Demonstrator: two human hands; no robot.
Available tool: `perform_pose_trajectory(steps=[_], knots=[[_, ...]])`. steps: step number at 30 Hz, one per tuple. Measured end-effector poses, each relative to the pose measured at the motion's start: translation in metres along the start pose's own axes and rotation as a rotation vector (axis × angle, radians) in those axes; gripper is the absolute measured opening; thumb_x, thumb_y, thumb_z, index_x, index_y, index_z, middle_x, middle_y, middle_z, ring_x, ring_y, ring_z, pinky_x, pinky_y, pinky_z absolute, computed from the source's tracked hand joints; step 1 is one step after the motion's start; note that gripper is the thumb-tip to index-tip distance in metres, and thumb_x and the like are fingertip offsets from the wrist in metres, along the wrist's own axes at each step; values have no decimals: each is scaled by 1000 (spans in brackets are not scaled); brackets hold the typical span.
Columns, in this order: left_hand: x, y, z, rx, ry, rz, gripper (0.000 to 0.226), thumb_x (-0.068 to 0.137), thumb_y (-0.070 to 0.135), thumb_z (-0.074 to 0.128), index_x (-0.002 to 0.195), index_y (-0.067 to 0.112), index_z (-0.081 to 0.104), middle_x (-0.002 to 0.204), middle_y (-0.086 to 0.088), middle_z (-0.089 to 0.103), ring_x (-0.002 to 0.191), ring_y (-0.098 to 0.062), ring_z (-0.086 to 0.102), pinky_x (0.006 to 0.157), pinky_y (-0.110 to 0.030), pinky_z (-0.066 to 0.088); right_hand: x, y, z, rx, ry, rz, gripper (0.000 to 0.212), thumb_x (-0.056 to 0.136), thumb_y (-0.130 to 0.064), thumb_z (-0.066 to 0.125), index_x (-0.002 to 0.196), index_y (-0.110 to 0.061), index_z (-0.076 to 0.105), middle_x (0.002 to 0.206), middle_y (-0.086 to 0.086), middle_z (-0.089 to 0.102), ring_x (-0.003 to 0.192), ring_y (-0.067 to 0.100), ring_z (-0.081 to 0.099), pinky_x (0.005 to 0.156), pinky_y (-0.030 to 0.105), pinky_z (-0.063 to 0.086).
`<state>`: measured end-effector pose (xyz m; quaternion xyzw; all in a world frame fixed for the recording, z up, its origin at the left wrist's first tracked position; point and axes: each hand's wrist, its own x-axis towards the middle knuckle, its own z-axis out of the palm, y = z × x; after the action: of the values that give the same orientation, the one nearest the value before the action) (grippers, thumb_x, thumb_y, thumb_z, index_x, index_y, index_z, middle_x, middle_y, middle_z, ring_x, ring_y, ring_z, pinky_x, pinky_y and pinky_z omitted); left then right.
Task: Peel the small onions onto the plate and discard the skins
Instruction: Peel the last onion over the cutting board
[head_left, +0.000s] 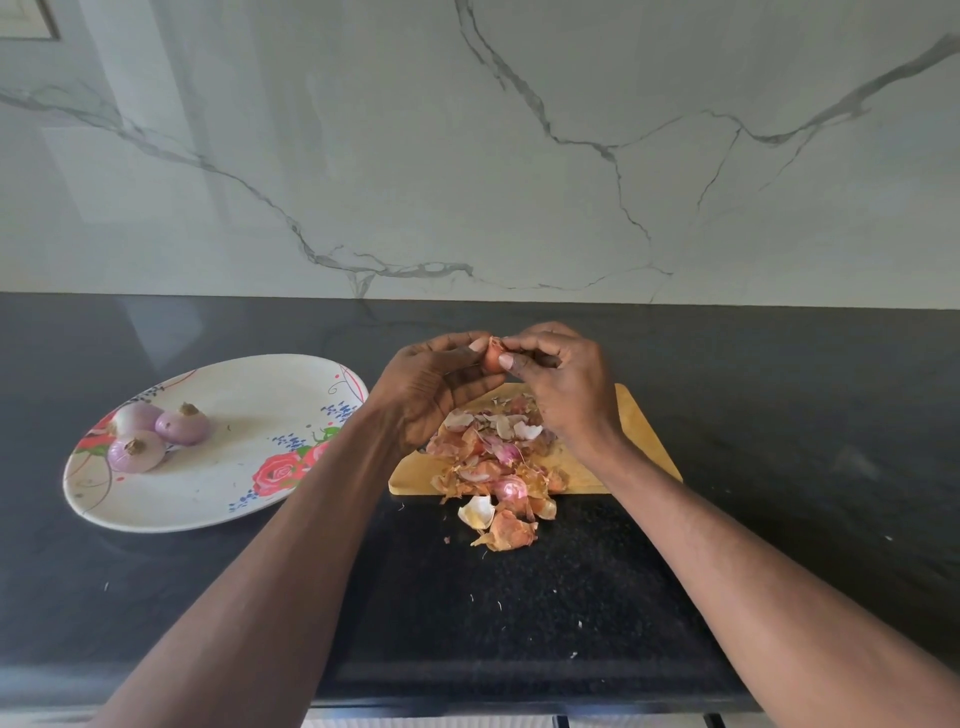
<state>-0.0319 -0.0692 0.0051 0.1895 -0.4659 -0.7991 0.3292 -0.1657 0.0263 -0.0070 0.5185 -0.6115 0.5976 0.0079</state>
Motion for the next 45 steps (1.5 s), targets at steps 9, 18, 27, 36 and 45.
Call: perform_pose_trajectory(steps=[9,18,27,36,45], knots=[[0,-3,2,-4,14,19,16,95,-4,58,107,-8,68,102,-22,72,94,-29,73,81,-36,62,-5,-3,4,-58,16,-46,6,85,-6,76,89,-10,74,86,-11,64,79,-2,61,69,10,48],[-2,3,-1,89,47,9,6,94,5,63,97,1,65,90,-14,74,76,-20,73,63,-27,62,-3,-6,0,-98,-22,25,4,92,-6,68,91,-10,67,87,-11,59,79,-1,55,68,8,43],[-3,3,0,130,-48,-22,22,92,6,63,111,-4,68,101,-14,73,88,-20,71,80,-34,63,-3,-6,1,-73,-29,130,10,95,-8,64,90,-16,65,89,0,68,85,15,65,71,28,54],[-5,4,4,17,-23,-32,13,96,2,58,103,-5,67,98,-20,74,91,-29,74,76,-30,63,-4,-8,2,-38,-35,163,12,96,-11,63,90,-21,62,85,-1,68,74,11,64,60,21,50],[-5,4,3,-20,-50,-56,23,98,-2,51,118,-9,61,118,-26,69,106,-36,70,80,-30,62,-1,-8,-1,2,7,195,11,98,-8,59,93,-18,59,88,3,67,72,9,66,62,26,55]])
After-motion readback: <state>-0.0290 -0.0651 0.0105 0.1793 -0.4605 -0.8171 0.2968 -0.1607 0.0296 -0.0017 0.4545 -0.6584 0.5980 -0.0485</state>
